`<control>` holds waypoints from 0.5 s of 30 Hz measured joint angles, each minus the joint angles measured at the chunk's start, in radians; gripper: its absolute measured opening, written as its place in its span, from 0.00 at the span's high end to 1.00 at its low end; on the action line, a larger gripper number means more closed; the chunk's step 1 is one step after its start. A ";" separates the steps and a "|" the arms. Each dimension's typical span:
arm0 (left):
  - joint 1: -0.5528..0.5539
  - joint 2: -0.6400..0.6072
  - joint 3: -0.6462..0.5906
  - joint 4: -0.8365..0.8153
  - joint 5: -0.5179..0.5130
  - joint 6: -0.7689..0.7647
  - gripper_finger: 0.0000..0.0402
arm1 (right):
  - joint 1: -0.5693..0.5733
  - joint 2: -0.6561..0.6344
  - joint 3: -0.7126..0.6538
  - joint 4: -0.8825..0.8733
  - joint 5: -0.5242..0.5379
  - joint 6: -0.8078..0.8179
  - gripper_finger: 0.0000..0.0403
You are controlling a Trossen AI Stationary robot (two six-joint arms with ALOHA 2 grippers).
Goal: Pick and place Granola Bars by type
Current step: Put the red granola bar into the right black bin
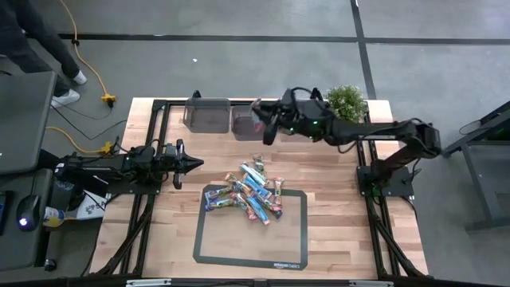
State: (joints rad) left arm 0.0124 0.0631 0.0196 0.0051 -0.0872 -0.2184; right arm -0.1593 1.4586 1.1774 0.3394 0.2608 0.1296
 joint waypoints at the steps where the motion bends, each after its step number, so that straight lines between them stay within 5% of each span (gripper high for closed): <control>1: 0.000 0.000 0.000 0.000 0.000 0.000 1.00 | 0.000 -0.014 0.000 -0.004 0.022 -0.024 0.82; 10: 0.000 0.000 0.000 0.000 -0.002 0.000 1.00 | 0.000 -0.088 0.000 -0.005 0.257 -0.229 0.82; 15: 0.000 0.000 0.000 0.000 -0.002 0.000 1.00 | -0.018 -0.101 0.000 -0.006 0.294 -0.287 0.82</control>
State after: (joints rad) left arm 0.0128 0.0632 0.0196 0.0051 -0.0894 -0.2184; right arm -0.1777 1.3575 1.1774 0.3332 0.5551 -0.1574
